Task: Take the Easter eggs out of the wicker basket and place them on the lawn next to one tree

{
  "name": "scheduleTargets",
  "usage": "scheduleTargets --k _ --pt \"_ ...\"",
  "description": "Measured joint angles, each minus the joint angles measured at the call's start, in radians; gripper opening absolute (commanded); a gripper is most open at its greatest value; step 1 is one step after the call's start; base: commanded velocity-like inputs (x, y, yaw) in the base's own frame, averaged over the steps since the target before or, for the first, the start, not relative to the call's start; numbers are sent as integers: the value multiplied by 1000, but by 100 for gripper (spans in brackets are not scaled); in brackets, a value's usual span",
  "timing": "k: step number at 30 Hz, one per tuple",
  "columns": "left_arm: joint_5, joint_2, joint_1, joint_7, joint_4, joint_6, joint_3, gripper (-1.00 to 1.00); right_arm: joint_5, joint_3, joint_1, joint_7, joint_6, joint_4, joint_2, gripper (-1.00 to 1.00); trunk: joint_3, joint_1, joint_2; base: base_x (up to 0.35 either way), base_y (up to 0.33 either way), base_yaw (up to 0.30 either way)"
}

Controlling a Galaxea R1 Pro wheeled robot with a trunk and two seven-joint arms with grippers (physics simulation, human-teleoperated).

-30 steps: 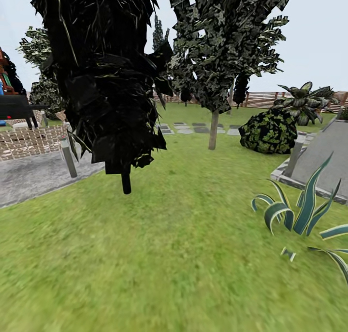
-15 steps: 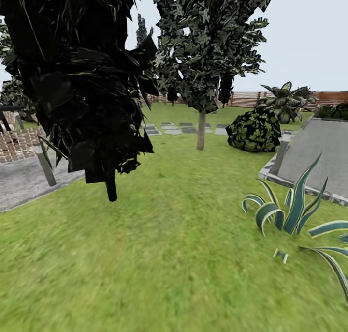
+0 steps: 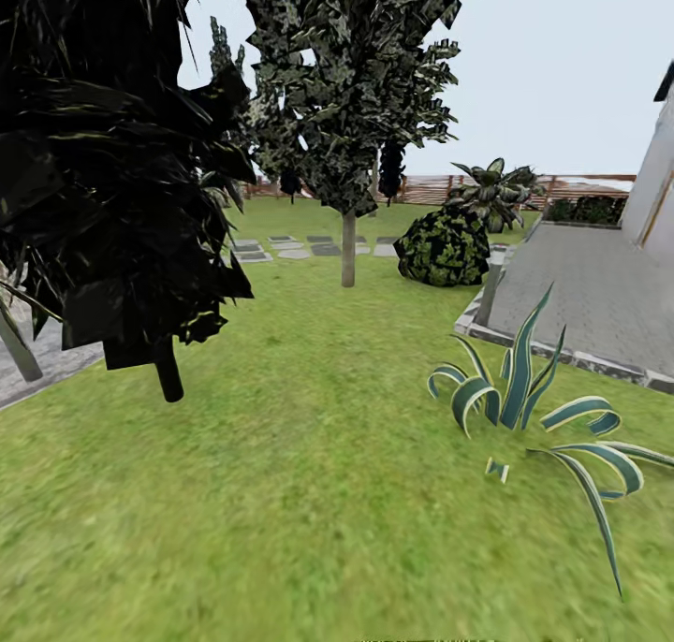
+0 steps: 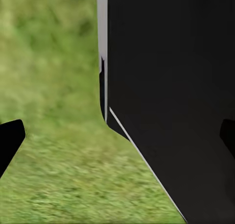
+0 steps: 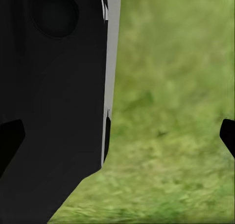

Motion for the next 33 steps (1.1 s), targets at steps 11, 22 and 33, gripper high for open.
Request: scheduleTargets --k 11,22,33 --pt "0 0 0 0 0 1 0 100 0 0 0 1 -3 0 0 100 -4 0 0 0 0 -300" --pt "0 0 0 0 0 1 0 100 0 0 0 3 -4 0 -1 100 -8 0 0 0 0 -300" --pt "0 0 0 0 0 0 0 100 -1 0 0 3 -4 0 -2 100 -13 0 0 0 0 -300"
